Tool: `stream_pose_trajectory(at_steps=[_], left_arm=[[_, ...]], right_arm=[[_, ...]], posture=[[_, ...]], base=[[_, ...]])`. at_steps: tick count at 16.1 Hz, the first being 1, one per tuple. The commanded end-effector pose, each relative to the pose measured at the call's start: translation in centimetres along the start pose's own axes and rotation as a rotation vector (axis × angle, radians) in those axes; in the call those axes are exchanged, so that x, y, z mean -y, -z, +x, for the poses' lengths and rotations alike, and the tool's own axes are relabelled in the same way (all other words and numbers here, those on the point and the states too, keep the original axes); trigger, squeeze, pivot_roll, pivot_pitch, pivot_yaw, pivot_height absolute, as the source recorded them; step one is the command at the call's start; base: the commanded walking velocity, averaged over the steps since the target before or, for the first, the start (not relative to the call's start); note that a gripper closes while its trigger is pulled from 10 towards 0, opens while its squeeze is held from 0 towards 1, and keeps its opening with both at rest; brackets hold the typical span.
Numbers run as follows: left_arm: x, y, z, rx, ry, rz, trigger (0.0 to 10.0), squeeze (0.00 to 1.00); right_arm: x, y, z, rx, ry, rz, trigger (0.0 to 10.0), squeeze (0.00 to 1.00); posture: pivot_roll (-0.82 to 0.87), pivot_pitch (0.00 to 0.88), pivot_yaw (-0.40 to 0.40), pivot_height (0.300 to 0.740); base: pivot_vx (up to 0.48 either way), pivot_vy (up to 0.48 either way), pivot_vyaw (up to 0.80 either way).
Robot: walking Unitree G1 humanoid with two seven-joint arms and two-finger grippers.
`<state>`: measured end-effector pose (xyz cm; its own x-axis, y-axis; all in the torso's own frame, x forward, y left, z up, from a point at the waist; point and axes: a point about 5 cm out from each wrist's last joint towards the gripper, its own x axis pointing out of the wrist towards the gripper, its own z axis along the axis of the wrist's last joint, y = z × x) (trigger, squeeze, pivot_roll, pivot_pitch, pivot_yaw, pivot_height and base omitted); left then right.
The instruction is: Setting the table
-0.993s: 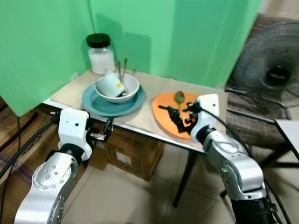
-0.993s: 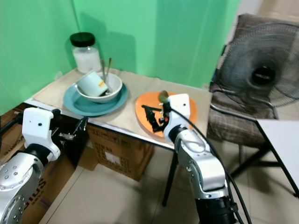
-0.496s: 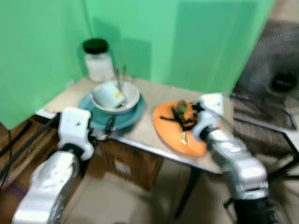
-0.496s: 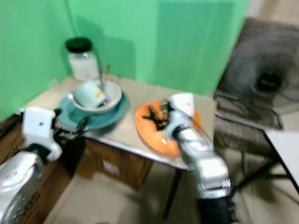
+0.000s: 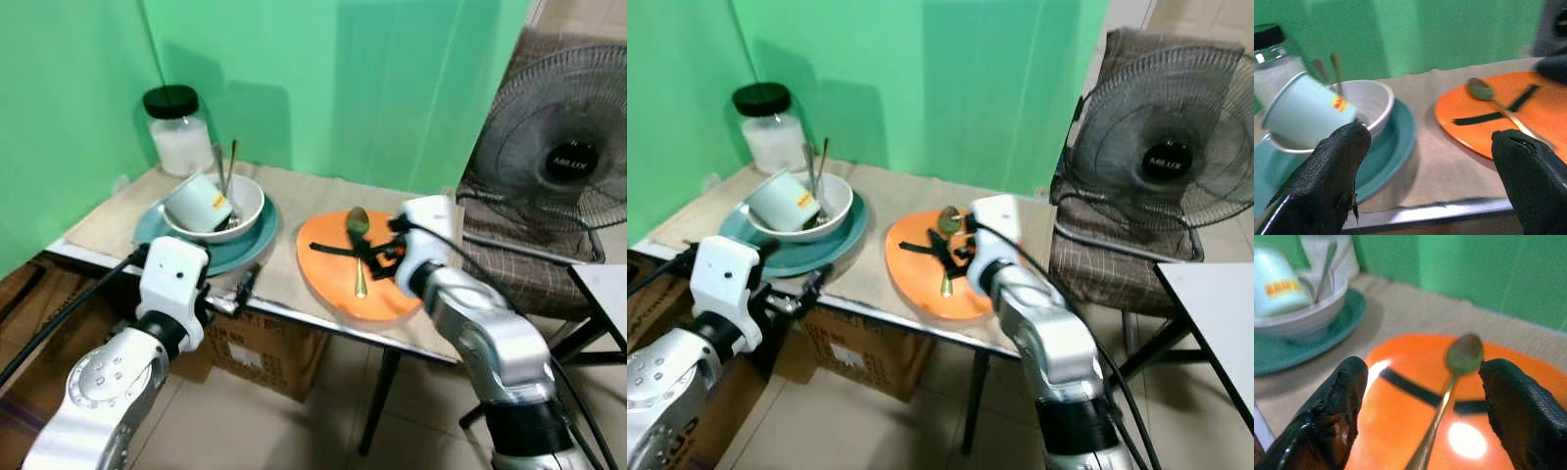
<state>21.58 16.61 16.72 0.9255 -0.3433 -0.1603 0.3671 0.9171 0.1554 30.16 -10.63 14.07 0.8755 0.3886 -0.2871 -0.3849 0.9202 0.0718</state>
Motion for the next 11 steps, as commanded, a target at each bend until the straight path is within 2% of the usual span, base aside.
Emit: stream_pose_trajectory(at_steps=[1,4,5,6,9,11], left_arm=[[0.1,-0.4,0.0,0.007,0.032,0.011,10.0,0.00],[0.0,-0.2,-0.5,-0.039,0.185,0.067,10.0,0.00],[-0.1,0.0,-0.8,-0.058,0.213,0.077,10.0,0.00],[-0.2,0.2,-1.1,-0.075,0.236,0.088,10.0,0.00],[-0.4,0.6,-1.7,-0.111,0.269,0.098,10.0,0.00],[-0.4,0.7,-2.1,-0.121,0.287,0.095,10.0,0.00]], right_arm=[[0.4,0.7,0.4,-0.055,0.036,-0.017,10.0,1.00],[0.3,0.0,3.9,-0.107,0.061,0.009,10.0,1.00],[-0.2,-0.2,4.8,-0.129,0.050,0.009,10.0,0.91],[-0.8,-0.4,5.6,-0.139,0.030,0.001,10.0,0.00],[-1.6,-0.6,7.3,-0.180,0.023,-0.036,10.0,0.00],[-1.6,-0.6,8.3,-0.221,0.099,-0.062,10.0,0.00]], posture=[[0.03,0.000,0.021,0.740],[0.01,0.000,0.022,0.740],[0.01,0.000,0.022,0.740],[0.01,0.000,0.022,0.740],[0.01,0.000,0.021,0.740],[0.02,0.000,0.018,0.740]], base=[[0.000,0.000,0.00],[0.000,0.000,0.00],[0.000,0.000,0.00],[0.000,0.000,0.00],[0.000,0.000,0.00],[0.000,0.000,0.00]])
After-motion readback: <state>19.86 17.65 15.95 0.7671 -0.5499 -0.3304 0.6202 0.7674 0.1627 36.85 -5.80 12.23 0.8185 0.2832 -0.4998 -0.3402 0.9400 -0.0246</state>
